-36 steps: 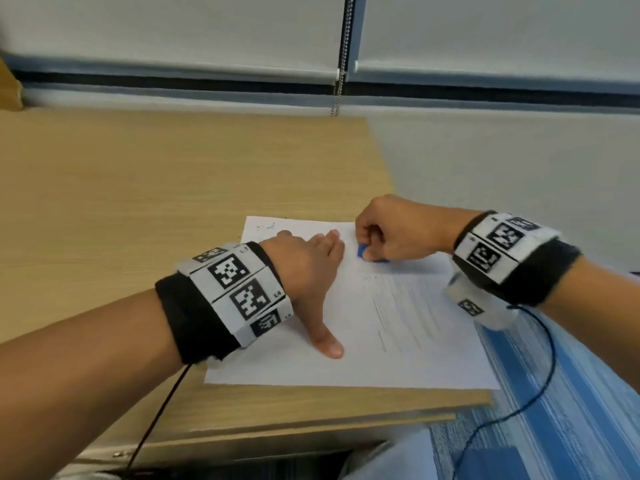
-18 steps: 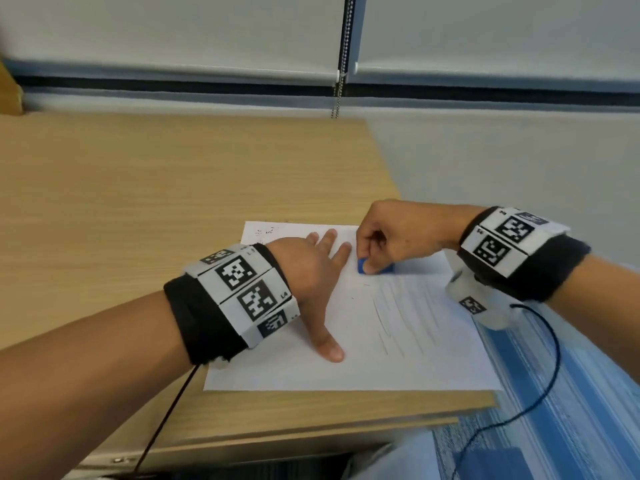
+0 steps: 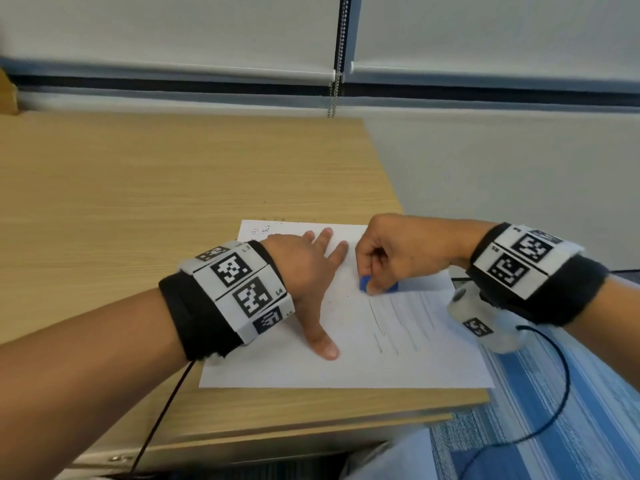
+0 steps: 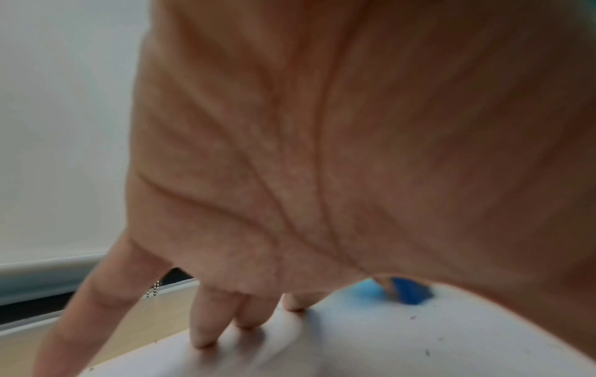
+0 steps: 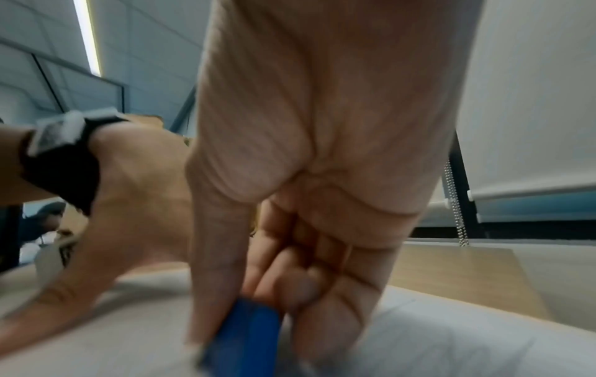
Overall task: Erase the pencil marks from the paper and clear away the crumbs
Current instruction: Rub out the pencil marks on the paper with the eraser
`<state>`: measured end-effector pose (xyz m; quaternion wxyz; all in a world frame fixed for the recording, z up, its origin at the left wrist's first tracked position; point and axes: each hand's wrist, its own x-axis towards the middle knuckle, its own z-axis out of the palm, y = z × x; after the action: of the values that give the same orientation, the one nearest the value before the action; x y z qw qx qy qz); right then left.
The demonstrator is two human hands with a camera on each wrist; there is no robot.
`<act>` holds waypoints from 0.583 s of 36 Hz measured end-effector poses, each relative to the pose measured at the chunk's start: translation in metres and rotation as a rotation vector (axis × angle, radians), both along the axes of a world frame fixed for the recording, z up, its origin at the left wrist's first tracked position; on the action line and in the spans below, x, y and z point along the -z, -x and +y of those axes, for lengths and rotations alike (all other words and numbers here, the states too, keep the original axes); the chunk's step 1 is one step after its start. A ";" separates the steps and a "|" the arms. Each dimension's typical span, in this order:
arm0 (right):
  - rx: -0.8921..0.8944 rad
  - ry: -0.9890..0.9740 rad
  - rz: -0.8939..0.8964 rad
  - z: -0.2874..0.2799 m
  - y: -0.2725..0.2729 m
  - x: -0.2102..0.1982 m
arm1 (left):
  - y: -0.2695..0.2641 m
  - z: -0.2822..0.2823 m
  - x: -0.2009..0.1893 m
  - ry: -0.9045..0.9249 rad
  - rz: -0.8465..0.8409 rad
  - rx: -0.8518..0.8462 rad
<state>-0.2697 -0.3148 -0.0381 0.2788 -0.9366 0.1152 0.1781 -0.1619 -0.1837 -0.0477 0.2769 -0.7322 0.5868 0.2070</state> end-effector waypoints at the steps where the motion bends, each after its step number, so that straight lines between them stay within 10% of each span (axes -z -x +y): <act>1: -0.034 -0.032 0.049 0.003 0.002 -0.001 | -0.001 0.000 0.001 0.000 0.001 0.001; 21: -0.006 0.254 -0.097 0.010 -0.010 -0.004 | -0.003 -0.001 0.003 0.013 -0.031 0.013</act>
<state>-0.2601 -0.3045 -0.0344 0.1628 -0.9722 0.1204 0.1175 -0.1588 -0.1851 -0.0510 0.2826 -0.7332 0.5885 0.1902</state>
